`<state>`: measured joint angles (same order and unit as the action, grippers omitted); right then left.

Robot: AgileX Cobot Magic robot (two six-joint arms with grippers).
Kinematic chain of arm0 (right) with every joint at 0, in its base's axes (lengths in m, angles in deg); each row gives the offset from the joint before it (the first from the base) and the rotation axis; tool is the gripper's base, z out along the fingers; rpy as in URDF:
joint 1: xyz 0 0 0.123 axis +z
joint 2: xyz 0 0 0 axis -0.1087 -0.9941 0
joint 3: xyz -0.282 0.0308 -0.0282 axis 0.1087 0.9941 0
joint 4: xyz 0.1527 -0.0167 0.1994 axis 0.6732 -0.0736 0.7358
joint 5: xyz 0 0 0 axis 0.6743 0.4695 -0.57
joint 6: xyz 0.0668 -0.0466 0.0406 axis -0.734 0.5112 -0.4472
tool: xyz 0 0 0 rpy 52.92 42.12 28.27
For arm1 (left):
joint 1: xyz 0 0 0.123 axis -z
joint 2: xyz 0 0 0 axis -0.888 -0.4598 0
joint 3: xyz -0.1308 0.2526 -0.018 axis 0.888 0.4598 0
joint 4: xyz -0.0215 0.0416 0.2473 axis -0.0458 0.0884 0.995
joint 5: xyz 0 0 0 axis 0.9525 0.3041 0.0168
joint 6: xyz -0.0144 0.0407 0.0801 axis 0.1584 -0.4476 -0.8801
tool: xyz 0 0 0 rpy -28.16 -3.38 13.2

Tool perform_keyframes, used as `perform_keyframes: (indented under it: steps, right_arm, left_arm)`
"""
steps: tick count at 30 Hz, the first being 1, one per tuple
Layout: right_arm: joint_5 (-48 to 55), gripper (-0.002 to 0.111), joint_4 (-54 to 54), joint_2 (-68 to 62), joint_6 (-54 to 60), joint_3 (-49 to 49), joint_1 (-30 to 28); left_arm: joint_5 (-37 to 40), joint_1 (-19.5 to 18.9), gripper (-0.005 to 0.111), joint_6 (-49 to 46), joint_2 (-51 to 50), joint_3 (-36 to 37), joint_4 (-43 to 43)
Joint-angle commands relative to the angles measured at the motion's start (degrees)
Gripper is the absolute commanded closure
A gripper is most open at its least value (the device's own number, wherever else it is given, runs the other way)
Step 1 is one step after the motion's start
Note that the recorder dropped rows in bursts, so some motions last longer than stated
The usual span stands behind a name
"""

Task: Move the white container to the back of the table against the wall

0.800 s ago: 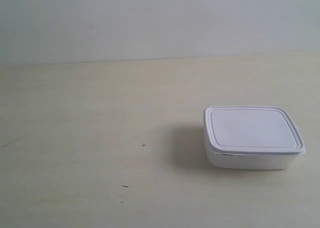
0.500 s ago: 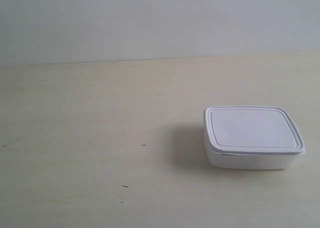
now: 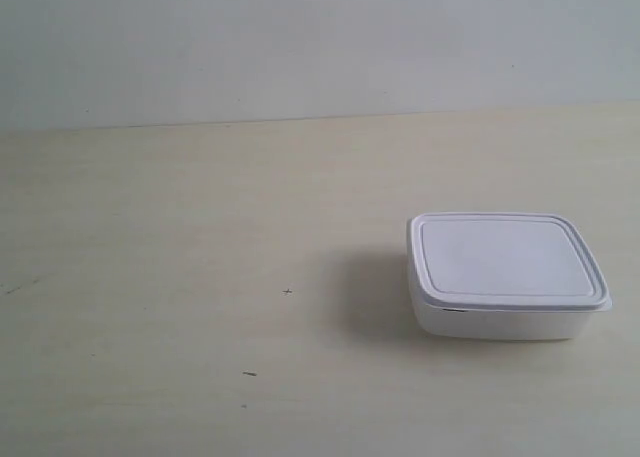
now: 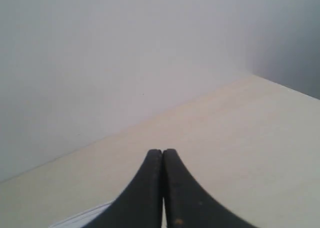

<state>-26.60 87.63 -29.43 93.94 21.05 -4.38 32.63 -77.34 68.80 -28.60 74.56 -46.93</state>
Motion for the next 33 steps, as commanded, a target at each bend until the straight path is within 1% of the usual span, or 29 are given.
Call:
perform_keyframes:
  steps: [1, 2, 3, 4, 5, 6, 8, 10, 13, 16, 18, 21, 24, 28, 31, 33]
  right_arm:
    - [5.8, 0.108, -1.0, -18.3, 1.1, -14.1, -0.4]
    - [10.5, 0.108, -1.0, -24.2, 4.8, -19.9, -0.4]
    - [14.3, 0.108, -1.0, -28.3, 7.0, -24.2, -0.4]
    - [19.5, 0.108, -0.6, -32.9, 8.5, -30.4, -0.4]
    - [23.6, 0.108, -0.1, -35.6, 8.3, -33.6, -0.4]
    - [29.9, 0.108, 1.1, -38.4, 7.1, -38.6, -0.4]
    - [34.6, 0.108, 1.9, -40.0, 7.0, -42.2, -0.4]
    - [36.6, 0.108, 2.5, -41.1, 5.6, -44.6, -0.4]
    - [39.4, 0.108, 2.2, -43.5, 2.4, -47.4, -0.4]
    - [46.5, 0.108, 2.2, -47.9, 1.5, -51.4, -0.4]
    - [52.4, 0.108, 2.2, -51.8, -0.2, -54.3, -0.4]
    - [58.9, 0.108, 1.6, -56.3, -0.6, -55.7, -0.4]
    - [64.0, 0.108, -0.4, -59.4, -0.6, -54.2, -0.4]
    - [64.2, 0.108, -0.8, -60.0, 0.5, -48.0, -0.4]
    - [63.4, 0.108, -0.8, -60.0, 1.0, -42.8, -0.4]
    - [62.0, 0.108, -0.8, -60.0, 1.0, -39.5, -0.4]
  left_arm:
    - [10.5, -0.1, 0.107, -0.6, -23.5, -17.7, 11.5]
    - [16.9, -0.1, 0.107, -0.8, -32.7, -26.5, 12.9]
    - [20.2, -0.1, 0.107, -2.1, -37.1, -31.3, 12.9]
    - [25.4, -0.1, 0.107, -5.3, -44.0, -39.3, 12.9]
    - [28.7, -0.1, 0.107, -6.6, -47.6, -43.8, 12.9]
    - [32.2, 0.3, 0.107, -6.6, -51.3, -48.6, 12.8]
    - [33.7, 1.7, 0.107, -6.5, -54.0, -52.6, 12.6]
    - [33.7, 4.7, 0.107, -6.5, -56.0, -54.9, 12.6]
    - [33.7, 10.8, 0.107, -6.2, -58.6, -58.2, 12.6]
    - [33.6, 18.4, 0.107, -5.1, -62.1, -61.8, 13.5]
    - [33.5, 24.3, 0.107, -3.5, -65.0, -64.5, 15.1]
    - [33.5, 33.0, 0.107, -1.9, -69.2, -67.3, 16.6]
    - [33.1, 40.2, 0.107, -1.6, -72.3, -68.1, 16.8]
    - [32.1, 48.6, 0.107, -0.8, -76.1, -68.1, 16.8]
    - [30.2, 54.1, 0.107, -0.2, -79.4, -68.1, 16.6]
    - [29.3, 56.9, 0.107, -0.2, -81.8, -68.1, 16.5]
